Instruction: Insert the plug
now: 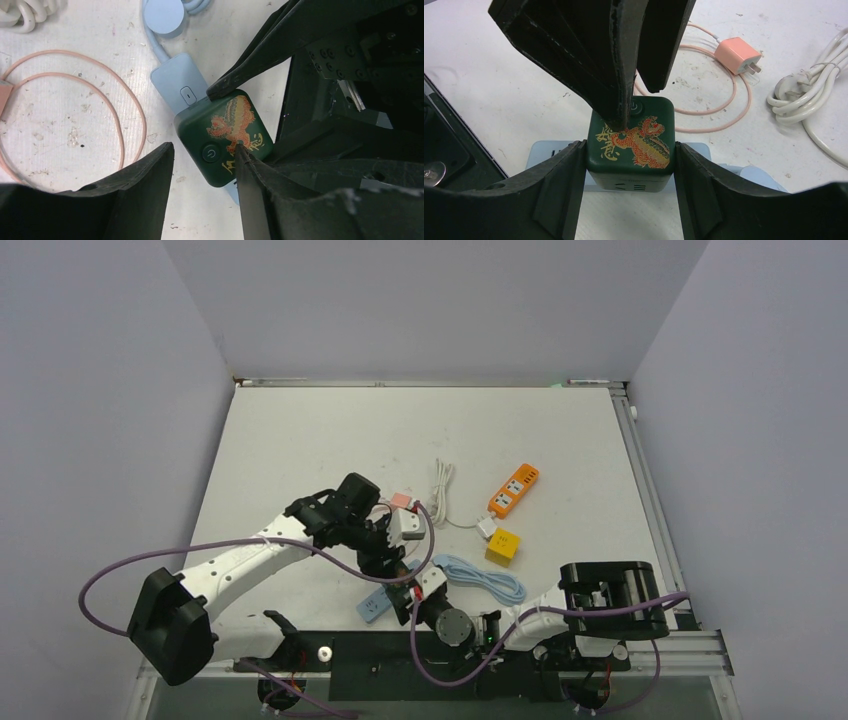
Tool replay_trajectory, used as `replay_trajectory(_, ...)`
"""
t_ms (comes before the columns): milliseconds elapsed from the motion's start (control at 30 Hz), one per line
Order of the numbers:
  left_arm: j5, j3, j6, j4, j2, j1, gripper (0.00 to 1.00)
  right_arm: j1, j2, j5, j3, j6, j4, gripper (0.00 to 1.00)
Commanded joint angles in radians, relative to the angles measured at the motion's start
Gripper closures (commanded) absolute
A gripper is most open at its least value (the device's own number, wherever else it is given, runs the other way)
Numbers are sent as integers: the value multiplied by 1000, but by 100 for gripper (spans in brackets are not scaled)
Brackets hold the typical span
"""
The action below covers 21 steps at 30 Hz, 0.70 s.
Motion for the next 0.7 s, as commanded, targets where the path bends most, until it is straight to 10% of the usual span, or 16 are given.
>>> replay_trajectory(0,-148,-24,63,-12,40,-11,58,-3,-26,-37,-11,50,-32,95)
replay_trajectory(667,-226,-129,111,19,42,-63,63,-5,17,-75,-68,131,-42,95)
